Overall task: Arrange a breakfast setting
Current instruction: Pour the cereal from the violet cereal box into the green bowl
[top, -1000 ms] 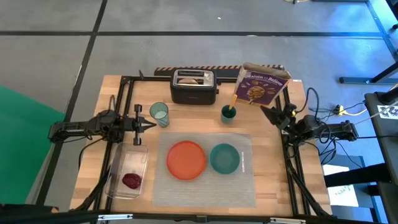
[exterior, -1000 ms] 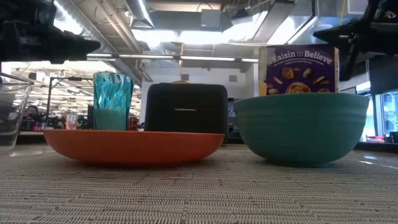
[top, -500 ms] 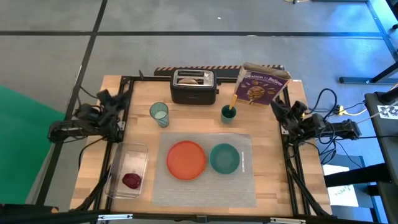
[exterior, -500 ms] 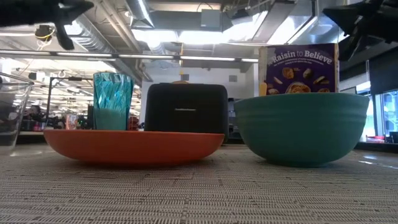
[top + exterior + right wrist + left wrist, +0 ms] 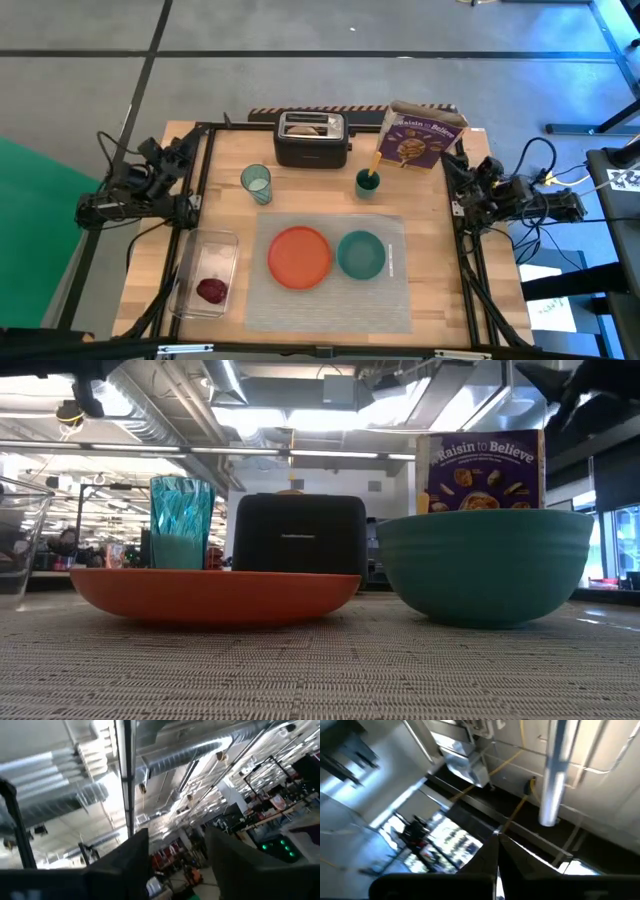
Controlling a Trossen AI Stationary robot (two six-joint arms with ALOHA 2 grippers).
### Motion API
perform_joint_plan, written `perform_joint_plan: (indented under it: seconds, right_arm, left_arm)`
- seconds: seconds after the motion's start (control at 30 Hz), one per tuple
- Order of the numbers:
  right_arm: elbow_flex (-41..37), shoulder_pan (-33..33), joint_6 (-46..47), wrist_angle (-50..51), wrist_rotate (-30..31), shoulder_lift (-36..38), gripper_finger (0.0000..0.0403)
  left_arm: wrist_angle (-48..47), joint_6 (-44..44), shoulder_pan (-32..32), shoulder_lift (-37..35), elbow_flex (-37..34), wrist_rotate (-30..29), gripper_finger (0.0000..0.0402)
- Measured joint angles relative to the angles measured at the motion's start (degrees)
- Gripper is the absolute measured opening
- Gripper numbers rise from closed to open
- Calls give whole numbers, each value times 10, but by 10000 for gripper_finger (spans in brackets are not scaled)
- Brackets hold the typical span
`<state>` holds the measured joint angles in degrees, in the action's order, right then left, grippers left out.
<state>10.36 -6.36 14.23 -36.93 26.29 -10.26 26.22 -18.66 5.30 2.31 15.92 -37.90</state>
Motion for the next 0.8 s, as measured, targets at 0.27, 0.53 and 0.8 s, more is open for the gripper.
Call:
perform_joint_plan:
  seconds: [0.27, 0.53, 0.8]
  right_arm:
    - [186, 0, -60, 304, 28, -110, 234]
    - [343, 0, -104, 490, 111, -189, 234]
    - [500, 0, -163, 709, 247, -261, 234]
  left_arm:
    - [2, -33, 0, 16, 1, -1, 0]
    - [3, -51, 0, 166, 34, 76, 3]
    - [-96, 3, 0, 323, 146, 98, 90]
